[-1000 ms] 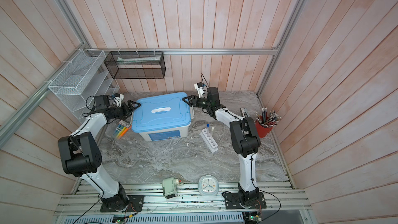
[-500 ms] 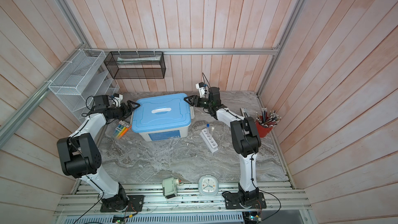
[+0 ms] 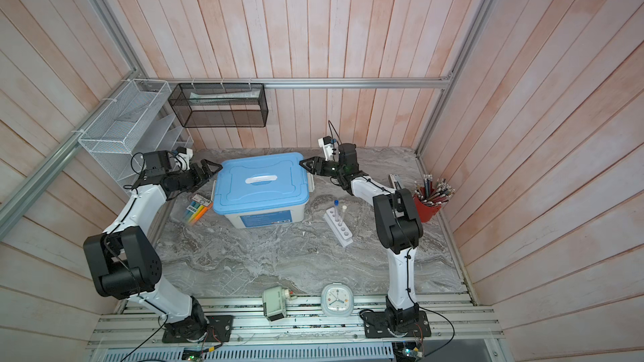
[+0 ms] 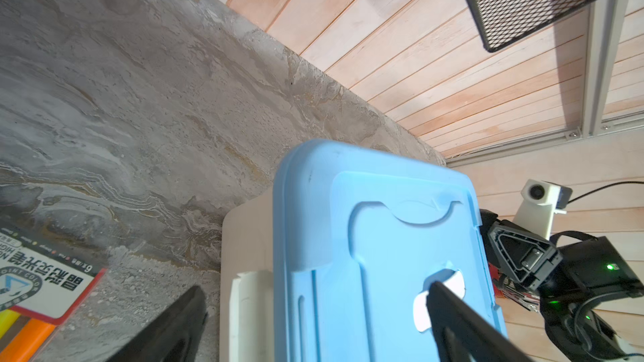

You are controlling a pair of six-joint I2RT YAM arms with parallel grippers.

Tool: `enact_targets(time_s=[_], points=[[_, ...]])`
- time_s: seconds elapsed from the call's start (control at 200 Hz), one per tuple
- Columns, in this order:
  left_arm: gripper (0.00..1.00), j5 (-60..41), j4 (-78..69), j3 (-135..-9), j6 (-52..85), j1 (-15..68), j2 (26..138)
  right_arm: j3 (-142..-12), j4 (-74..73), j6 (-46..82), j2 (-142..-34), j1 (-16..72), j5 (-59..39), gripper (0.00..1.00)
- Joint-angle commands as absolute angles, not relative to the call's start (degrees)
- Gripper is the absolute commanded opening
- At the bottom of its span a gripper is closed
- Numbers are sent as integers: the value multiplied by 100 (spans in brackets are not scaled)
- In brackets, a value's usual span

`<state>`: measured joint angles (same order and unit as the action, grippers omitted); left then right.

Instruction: Organize the chemistry lab equipment

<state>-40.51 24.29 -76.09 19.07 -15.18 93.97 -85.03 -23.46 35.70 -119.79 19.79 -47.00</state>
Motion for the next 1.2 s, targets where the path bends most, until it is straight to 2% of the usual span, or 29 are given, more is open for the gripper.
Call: enact_targets(time_s=[0.0,0.29,0.45,0.66,0.84,1.195], points=[[100,-3787,2600,-7554,1692,-1432,9023,-8441,-2251,3374,-11755,1916,-4688,59],[100,-2861,2721,-7475,1596,-414,8492,-8726,-854,2345,-11264,1920,-4017,59],[100,-2506,2735,-7420,1544,44,8558,-8882,193,1619,-10929,2114,-2923,60],[100,-2366,2681,-7447,1536,320,8751,-9048,943,1069,-10742,2491,-2039,61],[100,-2262,2718,-7558,1504,378,8749,-8997,920,1175,-10741,2474,-1939,61],[100,-1733,2790,-7525,1336,1028,8637,-8550,548,1468,-10474,2268,-2695,69]])
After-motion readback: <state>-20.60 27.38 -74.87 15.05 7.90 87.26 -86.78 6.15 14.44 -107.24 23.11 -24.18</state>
